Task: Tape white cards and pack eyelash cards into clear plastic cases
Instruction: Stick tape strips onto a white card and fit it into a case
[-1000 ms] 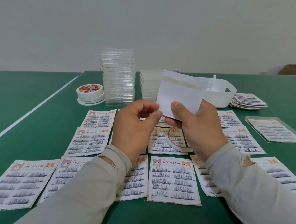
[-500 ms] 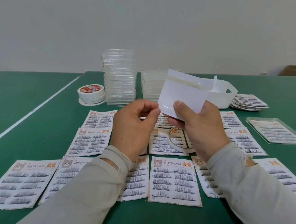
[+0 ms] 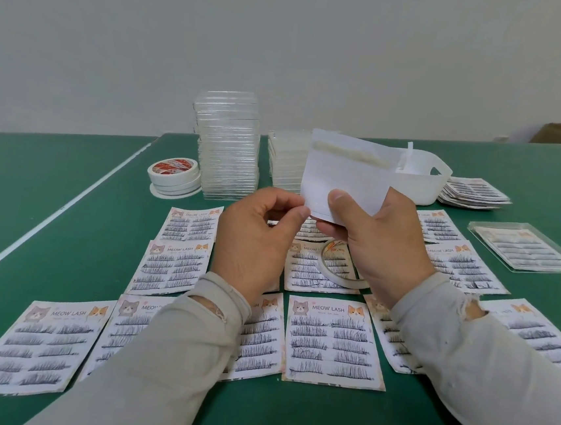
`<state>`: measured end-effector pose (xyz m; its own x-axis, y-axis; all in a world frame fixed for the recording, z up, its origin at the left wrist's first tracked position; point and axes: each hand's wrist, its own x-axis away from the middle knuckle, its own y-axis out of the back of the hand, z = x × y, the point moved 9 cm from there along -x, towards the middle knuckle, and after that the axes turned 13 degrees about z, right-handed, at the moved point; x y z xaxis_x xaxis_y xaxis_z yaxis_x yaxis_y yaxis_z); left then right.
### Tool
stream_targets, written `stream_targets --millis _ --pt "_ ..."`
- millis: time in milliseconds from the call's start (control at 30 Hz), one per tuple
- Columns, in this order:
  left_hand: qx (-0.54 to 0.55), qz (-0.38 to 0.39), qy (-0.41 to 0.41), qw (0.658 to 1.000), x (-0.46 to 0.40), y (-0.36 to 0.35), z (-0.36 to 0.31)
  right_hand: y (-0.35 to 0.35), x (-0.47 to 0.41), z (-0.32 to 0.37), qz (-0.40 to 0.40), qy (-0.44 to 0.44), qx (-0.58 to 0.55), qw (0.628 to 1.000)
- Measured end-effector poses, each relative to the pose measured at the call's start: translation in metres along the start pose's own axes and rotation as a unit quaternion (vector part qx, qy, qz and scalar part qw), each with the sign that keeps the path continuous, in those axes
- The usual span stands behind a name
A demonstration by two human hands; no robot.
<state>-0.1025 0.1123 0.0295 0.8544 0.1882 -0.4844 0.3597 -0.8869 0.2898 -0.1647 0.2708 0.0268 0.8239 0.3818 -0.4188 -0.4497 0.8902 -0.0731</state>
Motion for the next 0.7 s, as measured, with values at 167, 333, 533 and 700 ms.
stream_targets --millis 167,333,533,700 --pt "-0.018 0.023 -0.005 1.000 -0.001 -0.003 0.000 -0.002 0.000 0.000 0.015 -0.003 0.011 1.000" --pt "0.015 -0.007 -0.001 1.000 0.000 0.001 0.003 0.005 -0.001 -0.006 -0.012 -0.028 -0.039 0.999" --pt "-0.008 -0.006 0.004 1.000 0.000 0.003 0.003 0.007 -0.001 -0.007 -0.010 -0.029 -0.015 0.999" --pt "-0.076 0.017 -0.013 0.997 -0.001 0.001 -0.001 0.001 -0.001 0.002 0.017 0.004 0.061 0.998"
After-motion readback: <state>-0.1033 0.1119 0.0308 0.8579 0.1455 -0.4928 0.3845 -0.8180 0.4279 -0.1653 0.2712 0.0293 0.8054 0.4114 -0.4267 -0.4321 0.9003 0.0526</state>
